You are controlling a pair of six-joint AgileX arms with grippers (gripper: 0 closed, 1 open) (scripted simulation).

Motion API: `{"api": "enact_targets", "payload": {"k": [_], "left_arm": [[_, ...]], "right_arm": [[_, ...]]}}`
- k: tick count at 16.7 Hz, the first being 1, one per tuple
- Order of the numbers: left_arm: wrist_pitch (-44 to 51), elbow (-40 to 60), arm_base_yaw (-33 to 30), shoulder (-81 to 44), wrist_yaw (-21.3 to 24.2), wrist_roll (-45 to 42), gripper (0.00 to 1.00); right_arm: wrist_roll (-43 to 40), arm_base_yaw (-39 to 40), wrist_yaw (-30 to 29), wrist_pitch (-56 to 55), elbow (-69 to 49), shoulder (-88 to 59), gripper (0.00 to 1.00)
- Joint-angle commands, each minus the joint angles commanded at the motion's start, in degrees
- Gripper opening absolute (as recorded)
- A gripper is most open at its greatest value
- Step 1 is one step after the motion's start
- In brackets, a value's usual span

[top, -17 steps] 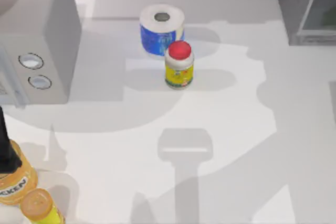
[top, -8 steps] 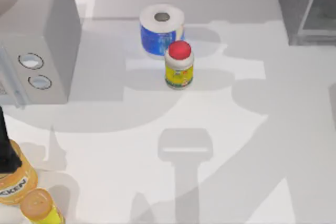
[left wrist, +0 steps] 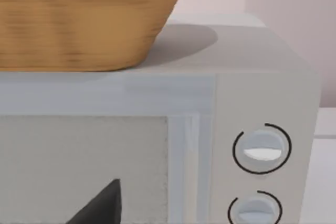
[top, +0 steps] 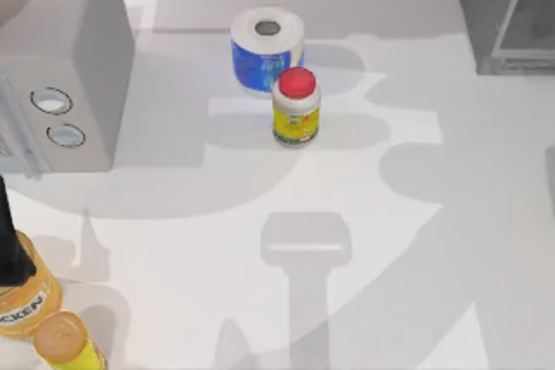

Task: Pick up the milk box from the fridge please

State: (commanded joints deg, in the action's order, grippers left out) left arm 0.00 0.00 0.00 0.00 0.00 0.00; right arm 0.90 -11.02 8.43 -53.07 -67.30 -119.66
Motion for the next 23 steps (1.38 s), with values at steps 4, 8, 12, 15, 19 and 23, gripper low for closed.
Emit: {"api": "enact_targets", "payload": {"k": [4, 8, 12, 15, 19, 23], "left_arm": [[0.0, 0.0, 0.0, 0.0, 0.0, 0.0, 1.0], [0.0, 0.0, 0.0, 0.0, 0.0, 0.0, 1.0], [0.0, 0.0, 0.0, 0.0, 0.0, 0.0, 1.0], [0.0, 0.0, 0.0, 0.0, 0.0, 0.0, 1.0], [0.0, 0.0, 0.0, 0.0, 0.0, 0.0, 1.0], [0.0, 0.0, 0.0, 0.0, 0.0, 0.0, 1.0]], "right_arm": [[0.1, -0.9, 1.3, -4.1, 12.9, 6.9, 0.0], [0.1, -1.7, 2.4, -7.7, 21.5, 12.7, 0.0], [0.1, -1.8, 2.5, -8.1, 22.2, 13.2, 0.0], [0.2, -1.4, 2.4, -7.6, 22.2, 13.4, 0.0], [-0.2, -0.5, 1.5, -3.3, 25.2, 21.0, 0.0], [-0.6, 1.6, -0.2, 6.1, 32.2, 37.9, 0.0]]}}
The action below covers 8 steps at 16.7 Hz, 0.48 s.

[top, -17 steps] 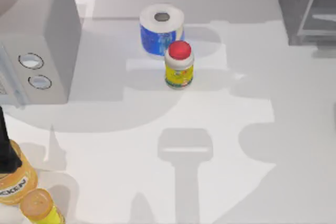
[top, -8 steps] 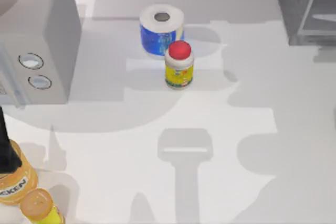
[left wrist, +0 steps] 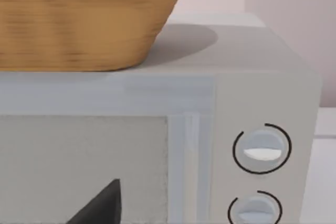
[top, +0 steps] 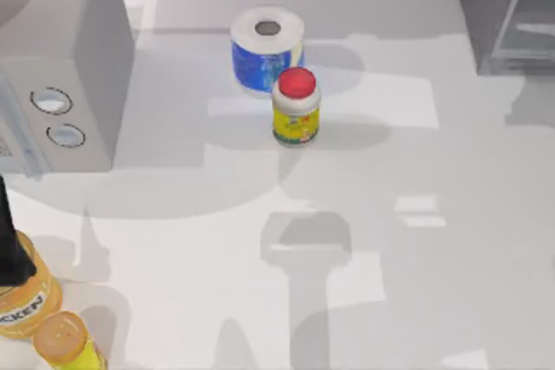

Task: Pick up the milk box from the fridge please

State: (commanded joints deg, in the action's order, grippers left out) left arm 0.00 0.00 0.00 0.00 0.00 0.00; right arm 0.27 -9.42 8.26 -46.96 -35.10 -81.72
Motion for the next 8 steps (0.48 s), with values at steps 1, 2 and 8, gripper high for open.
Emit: {"api": "enact_targets", "payload": {"k": [1, 2, 8], "left_arm": [[0.0, 0.0, 0.0, 0.0, 0.0, 0.0, 1.0], [0.0, 0.0, 0.0, 0.0, 0.0, 0.0, 1.0], [0.0, 0.0, 0.0, 0.0, 0.0, 0.0, 1.0]], "right_arm": [[0.0, 0.6, -0.5, 3.1, 2.3, 5.6, 0.0], [-0.1, 1.2, -1.0, 6.3, 4.8, 11.7, 0.0], [0.0, 5.2, -4.5, 27.7, 21.1, 51.1, 0.0]]}}
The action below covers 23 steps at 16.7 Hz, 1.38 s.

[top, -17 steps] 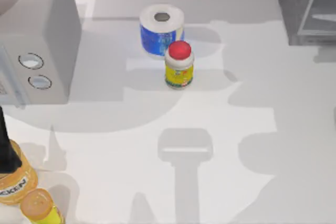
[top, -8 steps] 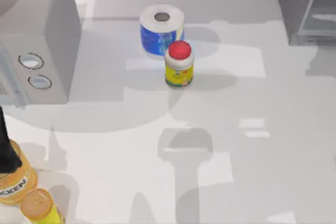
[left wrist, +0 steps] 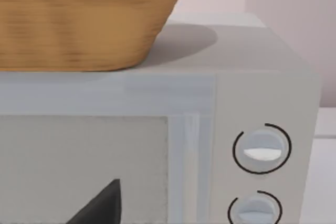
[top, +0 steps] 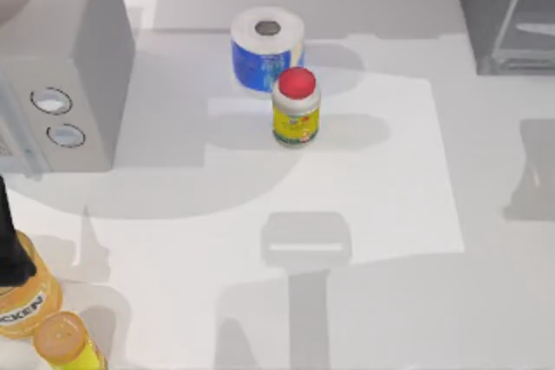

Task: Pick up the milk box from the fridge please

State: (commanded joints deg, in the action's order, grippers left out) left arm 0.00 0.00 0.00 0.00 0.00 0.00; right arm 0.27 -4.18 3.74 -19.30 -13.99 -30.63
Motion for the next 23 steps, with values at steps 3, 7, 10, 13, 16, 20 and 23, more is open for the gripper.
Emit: {"api": "enact_targets", "payload": {"k": [3, 7, 10, 13, 16, 20, 23], "left_arm": [[0.0, 0.0, 0.0, 0.0, 0.0, 0.0, 1.0], [0.0, 0.0, 0.0, 0.0, 0.0, 0.0, 1.0], [0.0, 0.0, 0.0, 0.0, 0.0, 0.0, 1.0], [0.0, 0.0, 0.0, 0.0, 0.0, 0.0, 1.0], [0.0, 0.0, 0.0, 0.0, 0.0, 0.0, 1.0], [0.0, 0.0, 0.0, 0.0, 0.0, 0.0, 1.0], [0.0, 0.0, 0.0, 0.0, 0.0, 0.0, 1.0]], "right_arm": [[-0.1, 1.9, -1.7, 9.2, 6.8, 15.5, 0.0], [-0.2, 3.7, -3.3, 17.3, 12.6, 27.8, 0.0], [-0.3, 4.2, -3.7, 19.3, 14.0, 30.6, 0.0], [-0.3, 4.2, -3.7, 19.3, 14.0, 30.6, 0.0], [-0.2, 4.3, -3.6, 18.5, 13.8, 29.7, 0.0], [-0.2, 7.7, -2.4, 10.0, 12.8, 21.3, 0.0], [-0.1, 12.3, -0.6, -2.5, 11.8, 8.7, 0.0]]}}
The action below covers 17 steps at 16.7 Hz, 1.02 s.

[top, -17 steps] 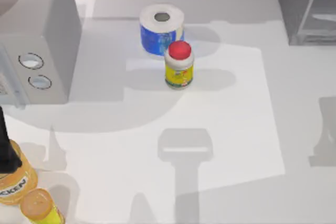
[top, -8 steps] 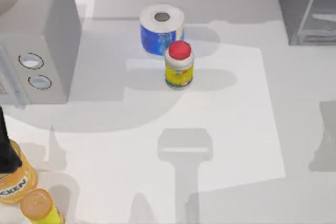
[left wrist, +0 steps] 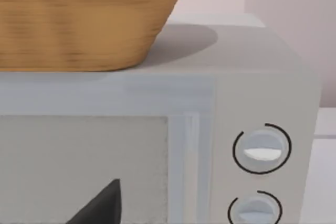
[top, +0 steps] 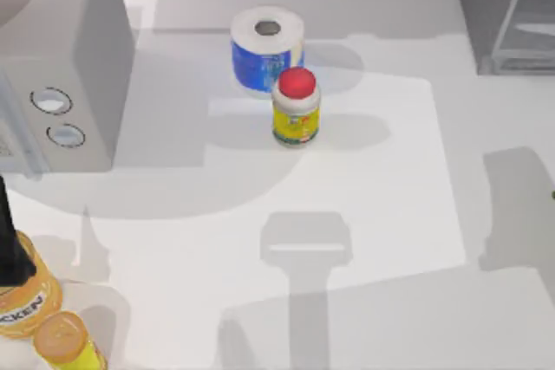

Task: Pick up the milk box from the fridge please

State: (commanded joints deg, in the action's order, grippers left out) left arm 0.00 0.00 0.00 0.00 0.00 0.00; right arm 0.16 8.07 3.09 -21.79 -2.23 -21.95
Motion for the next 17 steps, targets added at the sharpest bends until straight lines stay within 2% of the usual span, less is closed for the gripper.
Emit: {"api": "enact_targets", "payload": {"k": [10, 14, 17], "left_arm": [[0.0, 0.0, 0.0, 0.0, 0.0, 0.0, 1.0], [0.0, 0.0, 0.0, 0.0, 0.0, 0.0, 1.0], [0.0, 0.0, 0.0, 0.0, 0.0, 0.0, 1.0]], "right_arm": [[1.1, 16.9, 6.4, -46.5, -2.4, -52.3, 0.0], [1.0, 21.4, 8.1, -59.0, -3.5, -64.8, 0.0], [0.8, 22.9, 8.7, -63.0, -4.0, -68.6, 0.0]]}}
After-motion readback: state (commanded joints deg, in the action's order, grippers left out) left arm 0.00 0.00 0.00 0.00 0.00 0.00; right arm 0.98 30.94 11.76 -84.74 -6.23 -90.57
